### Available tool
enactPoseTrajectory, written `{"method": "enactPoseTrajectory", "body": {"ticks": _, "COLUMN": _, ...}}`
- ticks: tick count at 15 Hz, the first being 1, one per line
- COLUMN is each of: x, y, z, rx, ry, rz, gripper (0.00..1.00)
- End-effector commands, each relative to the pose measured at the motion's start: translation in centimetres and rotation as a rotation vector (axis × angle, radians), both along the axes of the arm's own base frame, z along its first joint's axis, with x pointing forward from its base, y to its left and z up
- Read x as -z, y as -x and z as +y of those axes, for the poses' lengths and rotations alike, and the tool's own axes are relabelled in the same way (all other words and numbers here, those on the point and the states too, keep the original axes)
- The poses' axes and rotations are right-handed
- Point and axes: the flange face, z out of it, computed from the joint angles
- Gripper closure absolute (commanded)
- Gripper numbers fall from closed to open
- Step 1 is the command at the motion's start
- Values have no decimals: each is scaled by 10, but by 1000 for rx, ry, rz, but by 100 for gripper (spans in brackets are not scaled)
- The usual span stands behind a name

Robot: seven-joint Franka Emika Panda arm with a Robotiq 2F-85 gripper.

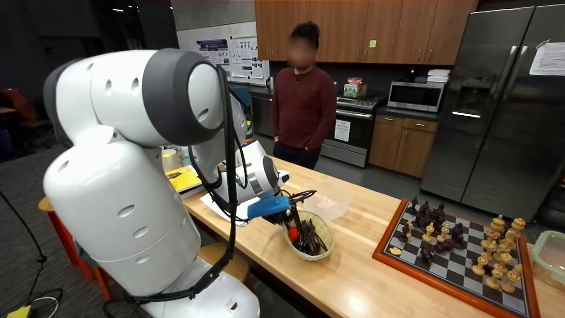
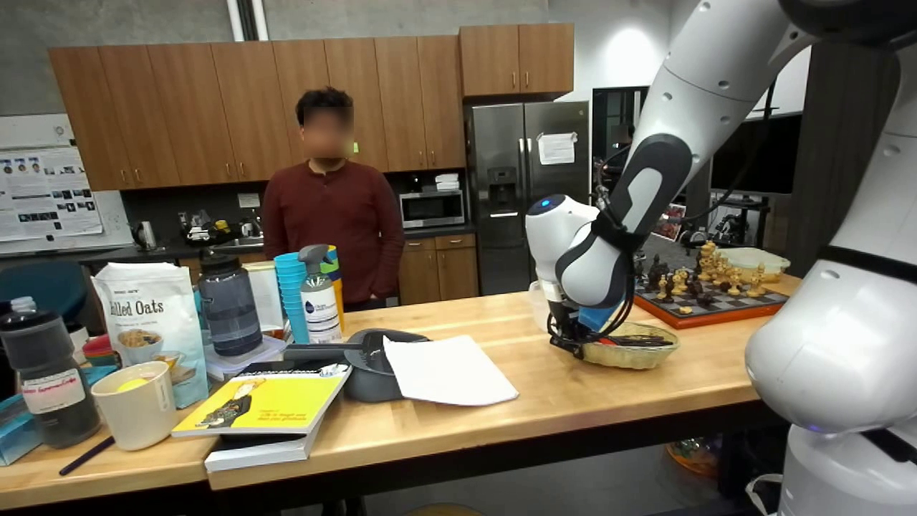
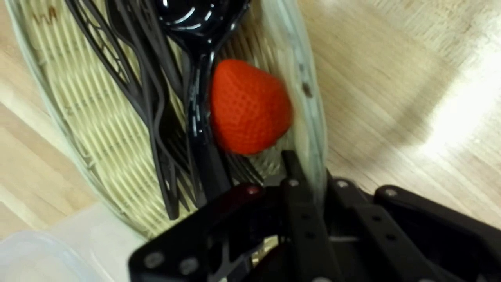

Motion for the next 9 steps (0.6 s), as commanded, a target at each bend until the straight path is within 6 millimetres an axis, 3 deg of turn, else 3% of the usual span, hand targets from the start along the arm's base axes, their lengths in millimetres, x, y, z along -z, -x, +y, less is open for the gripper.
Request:
{"method": "enactPoseTrajectory", "body": {"ticks": 1, "x": -11, "y": 12, "z": -5, "rx": -8, "ry": 15, "rz": -43, "gripper": 98}}
{"method": "enactPoseTrajectory", "body": {"ticks": 9, "x": -31, "y": 32, "z": -6, "rx": -13, "ry": 40, "rz": -110, "gripper": 98}}
